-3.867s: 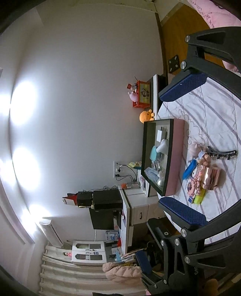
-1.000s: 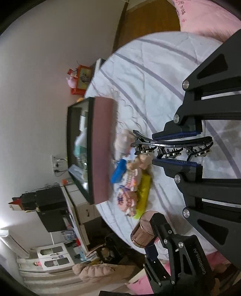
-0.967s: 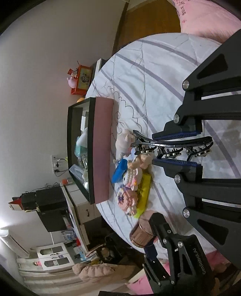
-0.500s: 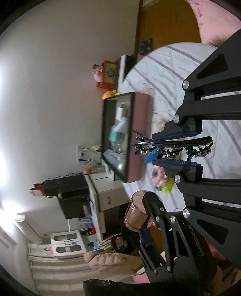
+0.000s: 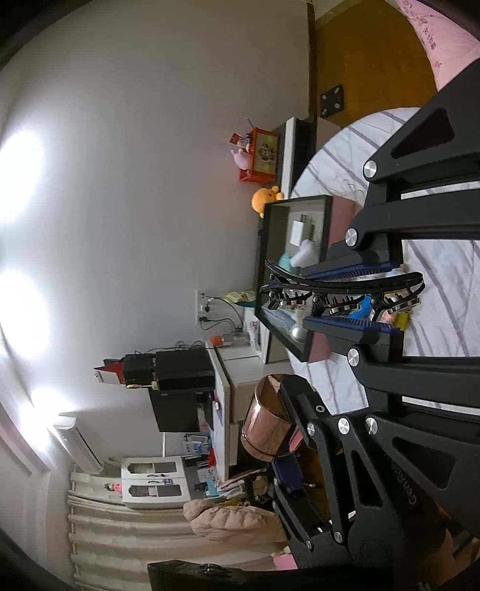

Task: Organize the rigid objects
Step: 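Carry the copper cylinder and hair clip into the pink tray box and release both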

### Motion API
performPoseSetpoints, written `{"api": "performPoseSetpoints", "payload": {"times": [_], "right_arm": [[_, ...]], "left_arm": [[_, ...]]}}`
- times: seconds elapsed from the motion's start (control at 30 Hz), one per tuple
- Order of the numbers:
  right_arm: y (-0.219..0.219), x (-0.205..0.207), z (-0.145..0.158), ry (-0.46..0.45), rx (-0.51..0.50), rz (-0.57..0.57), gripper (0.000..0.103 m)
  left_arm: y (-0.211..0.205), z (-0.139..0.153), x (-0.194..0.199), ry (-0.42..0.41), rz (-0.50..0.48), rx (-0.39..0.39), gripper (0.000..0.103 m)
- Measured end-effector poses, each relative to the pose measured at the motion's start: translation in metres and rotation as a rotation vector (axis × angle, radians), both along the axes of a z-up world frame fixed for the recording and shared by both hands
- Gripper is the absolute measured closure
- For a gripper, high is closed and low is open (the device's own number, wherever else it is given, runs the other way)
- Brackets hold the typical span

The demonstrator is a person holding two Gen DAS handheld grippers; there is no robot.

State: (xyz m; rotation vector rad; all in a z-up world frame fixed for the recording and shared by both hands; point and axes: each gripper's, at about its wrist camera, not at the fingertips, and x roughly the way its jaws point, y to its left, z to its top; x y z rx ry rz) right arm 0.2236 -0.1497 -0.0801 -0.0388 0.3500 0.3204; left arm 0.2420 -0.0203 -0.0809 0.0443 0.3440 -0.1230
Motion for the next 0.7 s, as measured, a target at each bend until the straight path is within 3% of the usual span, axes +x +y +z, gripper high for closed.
{"api": "performPoseSetpoints", "payload": {"times": [0.33,0.7], "right_arm": [[0.004,0.022,0.009,-0.026,-0.009,-0.007,0.083],[0.004,0.088,0.008,-0.016,-0.042,-0.014,0.083]], "left_arm": [[-0.004,0.01,0.026,-0.039,0.003,0.023,0.047],[-0.012,0.012,0.097,-0.054,0.004,0.059,0.047]]}}
